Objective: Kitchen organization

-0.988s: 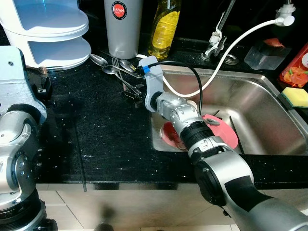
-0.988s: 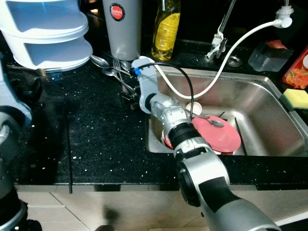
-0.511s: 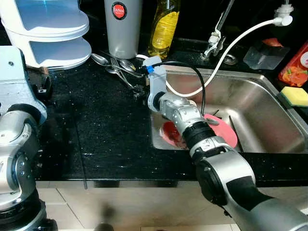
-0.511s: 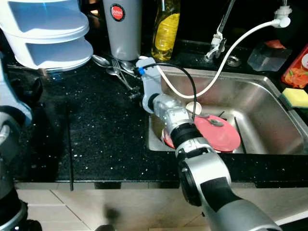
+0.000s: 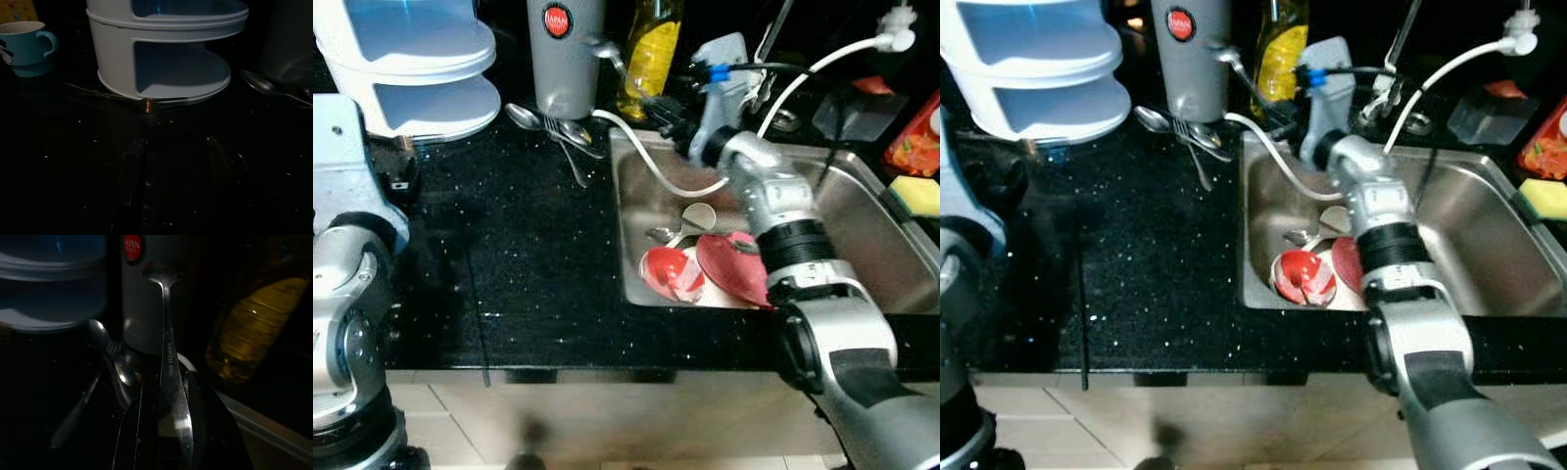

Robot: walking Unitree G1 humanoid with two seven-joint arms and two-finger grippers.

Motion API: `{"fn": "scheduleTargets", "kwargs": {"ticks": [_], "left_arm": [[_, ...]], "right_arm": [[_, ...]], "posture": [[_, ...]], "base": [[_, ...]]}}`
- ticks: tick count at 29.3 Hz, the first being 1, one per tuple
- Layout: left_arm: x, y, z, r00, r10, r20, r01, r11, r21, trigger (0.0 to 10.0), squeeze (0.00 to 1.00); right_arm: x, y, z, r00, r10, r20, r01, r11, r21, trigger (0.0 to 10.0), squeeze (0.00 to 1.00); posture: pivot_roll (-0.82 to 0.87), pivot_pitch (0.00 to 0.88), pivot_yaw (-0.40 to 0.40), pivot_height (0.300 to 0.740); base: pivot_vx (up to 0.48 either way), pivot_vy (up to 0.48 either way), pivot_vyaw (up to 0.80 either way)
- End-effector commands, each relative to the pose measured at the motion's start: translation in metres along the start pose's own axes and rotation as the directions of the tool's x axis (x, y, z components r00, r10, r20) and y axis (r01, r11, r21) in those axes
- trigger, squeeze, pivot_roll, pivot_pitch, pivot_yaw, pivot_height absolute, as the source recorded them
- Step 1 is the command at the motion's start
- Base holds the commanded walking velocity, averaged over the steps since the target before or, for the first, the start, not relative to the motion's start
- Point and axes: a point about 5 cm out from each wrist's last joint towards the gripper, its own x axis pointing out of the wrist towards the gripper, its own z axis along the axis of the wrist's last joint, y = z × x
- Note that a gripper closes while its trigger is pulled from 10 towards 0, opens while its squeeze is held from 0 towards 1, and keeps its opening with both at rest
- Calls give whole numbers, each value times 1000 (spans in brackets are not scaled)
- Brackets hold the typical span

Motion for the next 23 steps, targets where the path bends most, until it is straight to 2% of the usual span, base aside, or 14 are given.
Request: {"fn": "scheduleTargets", "kwargs": {"ticks": [1,4,6,8,11,14,15,16,17,18,19,20,21,23], "left_arm": [[1,-4,-1,1000,-20,0,20,1000,1,10000,0],[4,-5,-2,999,-37,-6,37,999,3,10000,0],[6,-6,-2,999,-47,-8,47,999,5,10000,0],[9,-10,-1,997,-73,-9,73,997,7,10000,0],[11,-14,0,996,-89,-6,89,996,5,10000,0],[17,-38,8,980,-200,15,200,980,-19,10000,0],[17,-38,8,980,-200,15,200,980,-19,10000,0],[18,-47,11,968,-249,22,249,968,-29,10000,0],[16,-68,14,920,-390,22,391,919,-45,10000,0],[16,-68,14,920,-390,22,391,919,-45,10000,0],[13,-78,14,891,-454,16,454,889,-59,10000,0],[11,-87,14,863,-505,11,505,860,-71,10000,0],[8,-97,13,832,-555,-1,553,828,-87,10000,0],[0,-121,6,770,-637,-40,632,769,-92,10000,0]], "right_arm": [[-9,-10,-12,998,-20,-57,17,998,-55,10000,0],[-37,-38,-52,961,-135,-241,99,983,-154,10000,0],[-45,-42,-66,940,-170,-297,127,979,-161,10000,0],[-58,-43,-89,897,-198,-394,123,971,-207,10000,0],[-62,-41,-97,880,-200,-431,101,965,-243,10000,0],[-68,-36,-111,848,-193,-494,44,954,-298,10000,0],[-68,-36,-111,848,-193,-494,44,954,-298,10000,0],[-68,-35,-112,847,-192,-496,36,951,-307,10000,639],[-62,-33,-107,863,-192,-467,49,953,-300,10000,1000],[-62,-33,-107,863,-192,-467,49,953,-300,10000,1000],[-59,-32,-102,874,-200,-443,67,953,-297,10000,1000],[-55,-31,-98,887,-210,-411,90,952,-293,10000,137],[-50,-30,-91,902,-221,-371,119,954,-277,10000,0],[-37,-22,-78,926,-241,-290,177,957,-230,10000,0]], "posture": [[307,0,-59,740],[286,0,-34,740],[280,0,-27,740],[271,0,-16,740],[264,0,-10,740],[251,0,5,740],[251,0,5,740],[244,0,10,740],[240,0,12,740],[240,0,12,740],[238,0,13,740],[235,0,12,740],[235,0,12,740],[228,0,12,740]], "base": [[0,0,0],[0,0,0],[0,0,0],[0,0,0],[0,0,0],[0,0,0],[0,0,0],[0,0,0],[0,0,0],[0,0,0],[0,0,0],[0,0,0],[0,0,0],[0,0,0]]}}
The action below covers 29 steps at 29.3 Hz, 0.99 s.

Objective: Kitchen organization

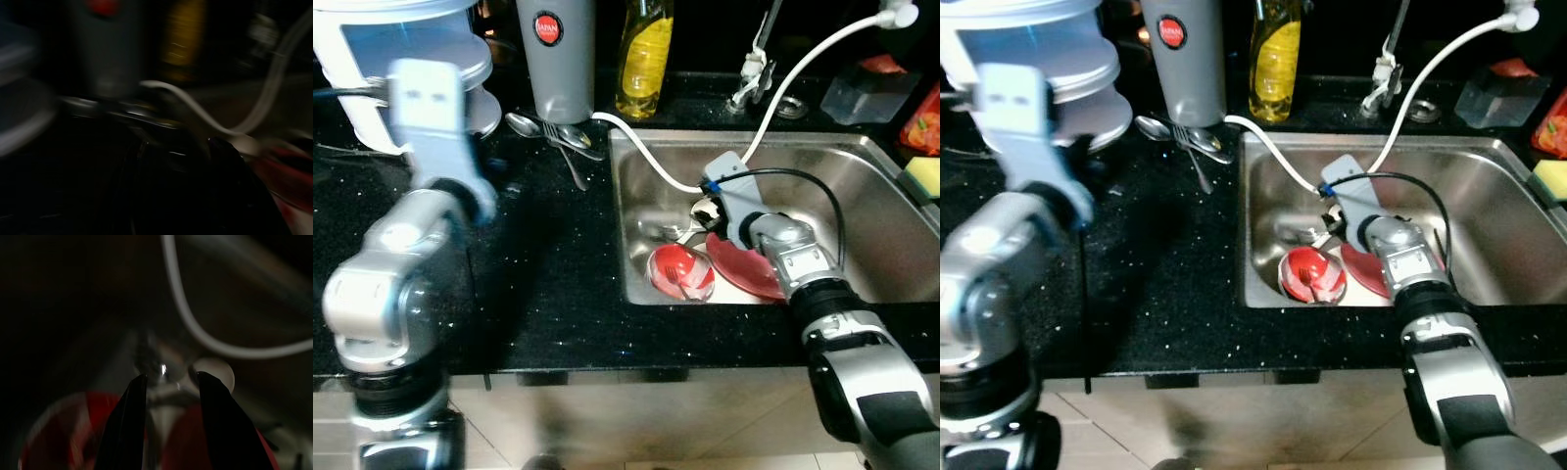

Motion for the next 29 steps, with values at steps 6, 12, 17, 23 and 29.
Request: {"fn": "scheduleTargets", "kwargs": {"ticks": [6,12,17,23,29], "left_arm": [[15,-40,-20,988,-106,-108,106,994,-4,10000,0],[17,-41,-13,997,34,-63,-35,999,-1,10000,0],[16,-34,-27,987,91,-134,-84,995,56,10000,0],[24,-36,-23,985,110,-131,-99,991,89,10000,0],[32,-35,-9,989,93,-118,-81,991,106,10000,0]], "right_arm": [[10,14,45,982,-86,166,70,992,102,10000,0],[18,47,69,966,-108,237,65,981,183,10000,0],[19,76,86,953,-25,301,-39,978,206,10000,0],[19,99,96,947,28,319,-99,973,209,10000,0],[29,115,101,964,15,264,-85,963,254,10000,0]], "posture": [[207,0,6,740],[211,0,-3,740],[198,0,-2,740],[189,0,30,740],[190,71,88,740]], "base": [[0,0,0],[0,0,0],[0,0,0],[0,0,0],[0,0,0]]}}
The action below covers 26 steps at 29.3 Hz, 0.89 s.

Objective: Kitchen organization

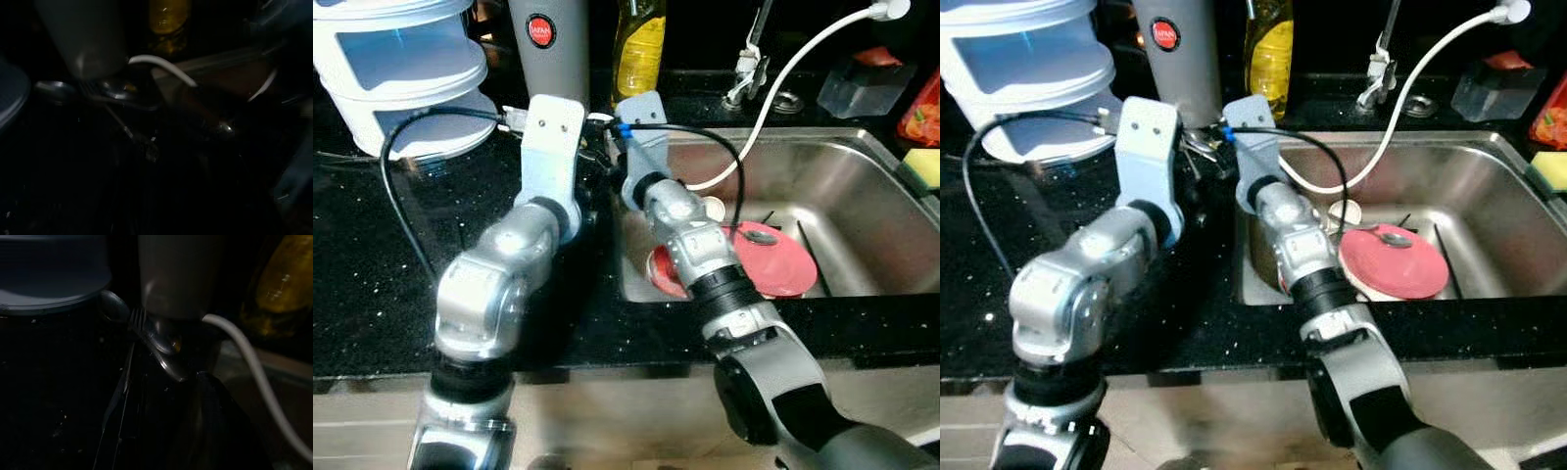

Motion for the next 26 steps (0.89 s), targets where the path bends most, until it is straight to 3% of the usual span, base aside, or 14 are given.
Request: {"fn": "scheduleTargets", "kwargs": {"ticks": [1,6,12,20,21,26], "left_arm": [[3,5,0,1000,-1,-23,1,1000,20,10000,0],[-8,25,4,997,82,-13,-82,996,18,10000,0],[-21,33,10,989,148,17,-148,989,-2,10000,0],[-34,41,8,974,223,26,-222,975,-25,10000,0],[-35,41,8,972,232,28,-231,973,-27,10000,0],[-38,43,7,969,246,26,-246,969,-32,10000,0]], "right_arm": [[5,9,-2,999,-2,-32,3,1000,13,10000,0],[8,29,-3,997,51,-52,-49,998,35,10000,0],[14,36,7,996,86,-36,-85,996,29,10000,0],[22,36,31,997,72,22,-72,997,-12,10000,0],[22,33,37,997,59,46,-60,998,7,10000,1000],[23,24,50,997,27,68,-31,998,49,10000,1000]], "posture": [[190,71,88,740],[243,132,41,740],[317,197,-11,740],[349,210,-69,740],[355,204,-77,740],[326,187,-76,740]], "base": [[0,0,0],[0,0,0],[0,0,0],[0,0,0],[0,0,0],[0,0,0]]}}
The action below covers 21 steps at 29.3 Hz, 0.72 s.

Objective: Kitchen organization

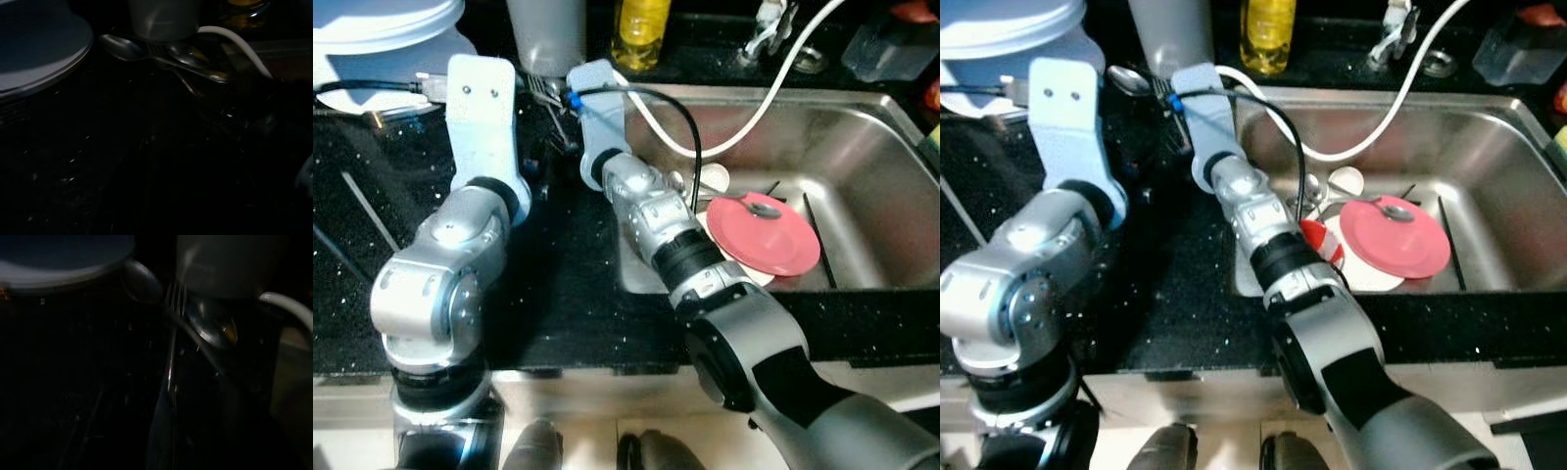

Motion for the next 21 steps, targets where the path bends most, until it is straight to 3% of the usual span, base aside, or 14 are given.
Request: {"fn": "scheduleTargets", "kwargs": {"ticks": [1,5,7,16,21], "left_arm": [[-1,2,-4,1000,15,-23,-15,1000,4,10000,0],[4,-1,-5,1000,-3,-21,3,1000,4,10000,0],[7,-5,-3,1000,-16,-12,16,1000,0,10000,0],[8,-7,-6,1000,-15,-6,15,1000,-12,10000,0],[5,-3,-7,1000,4,-7,-4,1000,-12,10000,0]], "right_arm": [[0,-4,5,1000,-19,9,19,1000,23,10000,1000],[5,-8,10,998,-39,-38,38,999,-37,10000,1000],[6,-10,10,996,-30,-79,24,997,-68,10000,0],[6,-2,-14,972,25,-235,-58,990,-132,10000,0],[2,-3,-35,952,0,-305,-22,997,-68,10000,0]], "posture": [[326,187,-76,740],[289,154,-77,740],[275,145,-82,740],[241,128,-116,740],[257,137,-123,740]], "base": [[0,0,0],[0,0,0],[0,0,0],[0,0,0],[0,0,0]]}}
